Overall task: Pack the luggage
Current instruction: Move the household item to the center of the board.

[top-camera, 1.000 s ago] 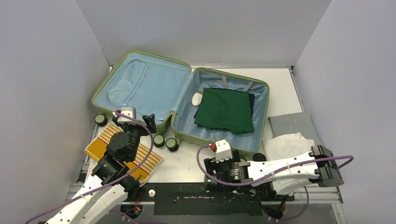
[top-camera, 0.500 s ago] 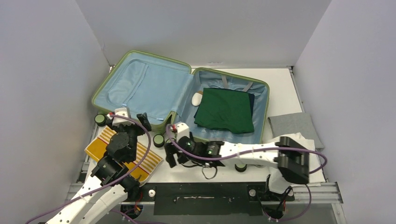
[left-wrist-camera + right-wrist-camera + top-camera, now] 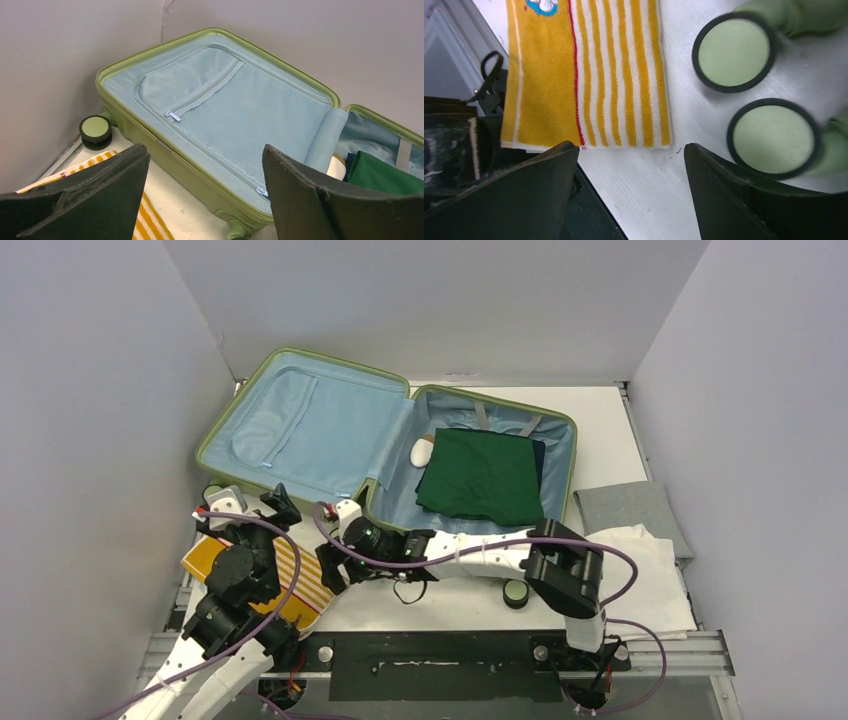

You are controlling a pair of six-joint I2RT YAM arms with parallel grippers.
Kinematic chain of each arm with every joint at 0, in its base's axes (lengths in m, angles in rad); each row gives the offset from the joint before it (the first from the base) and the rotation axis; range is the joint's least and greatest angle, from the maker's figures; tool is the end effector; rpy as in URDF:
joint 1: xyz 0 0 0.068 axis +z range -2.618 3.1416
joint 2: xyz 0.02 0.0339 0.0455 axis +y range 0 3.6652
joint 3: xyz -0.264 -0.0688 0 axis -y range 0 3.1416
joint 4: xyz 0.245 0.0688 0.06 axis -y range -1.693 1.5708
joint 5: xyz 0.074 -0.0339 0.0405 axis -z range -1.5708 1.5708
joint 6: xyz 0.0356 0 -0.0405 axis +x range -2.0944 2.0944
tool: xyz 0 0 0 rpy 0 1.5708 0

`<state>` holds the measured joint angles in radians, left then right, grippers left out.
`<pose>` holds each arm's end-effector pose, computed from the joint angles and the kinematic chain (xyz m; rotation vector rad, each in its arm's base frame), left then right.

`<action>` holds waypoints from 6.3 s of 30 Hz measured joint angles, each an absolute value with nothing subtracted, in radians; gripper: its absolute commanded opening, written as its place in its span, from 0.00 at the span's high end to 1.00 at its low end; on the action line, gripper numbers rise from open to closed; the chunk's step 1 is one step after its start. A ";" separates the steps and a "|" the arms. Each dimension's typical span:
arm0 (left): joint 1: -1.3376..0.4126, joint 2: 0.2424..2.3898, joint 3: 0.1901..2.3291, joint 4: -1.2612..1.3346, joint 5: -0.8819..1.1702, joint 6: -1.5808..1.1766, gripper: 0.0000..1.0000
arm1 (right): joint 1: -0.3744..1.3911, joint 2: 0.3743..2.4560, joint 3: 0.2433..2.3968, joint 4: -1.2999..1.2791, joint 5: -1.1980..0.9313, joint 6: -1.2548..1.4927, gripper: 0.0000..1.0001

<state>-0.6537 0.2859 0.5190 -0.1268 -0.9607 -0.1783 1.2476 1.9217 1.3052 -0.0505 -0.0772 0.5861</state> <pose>0.0853 -0.0286 0.3129 -0.4283 1.4481 0.0354 0.1344 0.4099 0.2010 -0.8435 2.3145 1.0067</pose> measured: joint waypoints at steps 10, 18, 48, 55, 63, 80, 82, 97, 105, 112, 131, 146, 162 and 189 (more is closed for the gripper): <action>-0.653 0.348 0.519 -0.127 -0.902 -0.179 0.20 | 1.171 1.744 1.304 -0.105 -0.050 0.535 0.21; -0.653 0.345 0.519 -0.123 -0.891 -0.179 0.20 | 1.187 1.880 1.356 -0.110 -0.117 0.522 0.23; -0.640 0.369 0.514 -0.123 -0.912 -0.171 0.20 | 1.241 2.125 1.475 -0.194 -0.144 0.435 0.70; -0.640 0.369 0.514 -0.119 -0.908 -0.171 0.20 | 1.259 2.032 1.333 -0.175 -0.135 0.431 0.82; -0.640 0.369 0.514 -0.116 -0.899 -0.172 0.20 | 1.270 1.802 1.065 -0.233 -0.097 0.430 0.82; -0.634 0.427 0.514 -0.116 -0.833 -0.179 0.20 | 1.205 1.311 0.799 -0.376 -0.041 0.672 0.20; -0.634 0.430 0.514 -0.116 -0.828 -0.179 0.20 | 1.203 1.295 0.778 -0.361 -0.043 0.742 0.19; -0.619 0.450 0.514 -0.107 -0.760 -0.182 0.20 | 1.224 1.276 0.619 -0.282 -0.091 1.184 0.16; -0.618 0.428 0.514 -0.106 -0.750 -0.197 0.20 | 1.308 1.299 0.579 -0.100 0.040 1.397 0.16; -0.618 0.430 0.514 -0.105 -0.755 -0.199 0.20 | 1.394 1.328 0.582 -0.045 0.162 1.524 0.15; -0.614 0.439 0.514 -0.108 -0.755 -0.200 0.20 | 1.406 1.135 0.508 -0.360 0.108 1.596 0.15; -0.614 0.453 0.514 -0.109 -0.754 -0.202 0.20 | 0.987 1.118 0.553 -0.370 0.021 1.259 0.17; -0.614 0.440 0.514 -0.110 -0.755 -0.206 0.20 | 1.396 1.313 0.583 -0.254 0.096 1.469 0.15; -0.620 0.424 0.514 -0.117 -0.754 -0.207 0.20 | 1.309 1.011 0.457 -0.426 0.153 1.479 0.65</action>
<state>-0.6201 0.4236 0.5144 -0.1169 -0.7540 -0.2070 1.3094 1.0107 0.4572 -0.4259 0.1532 1.4792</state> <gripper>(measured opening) 0.799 0.142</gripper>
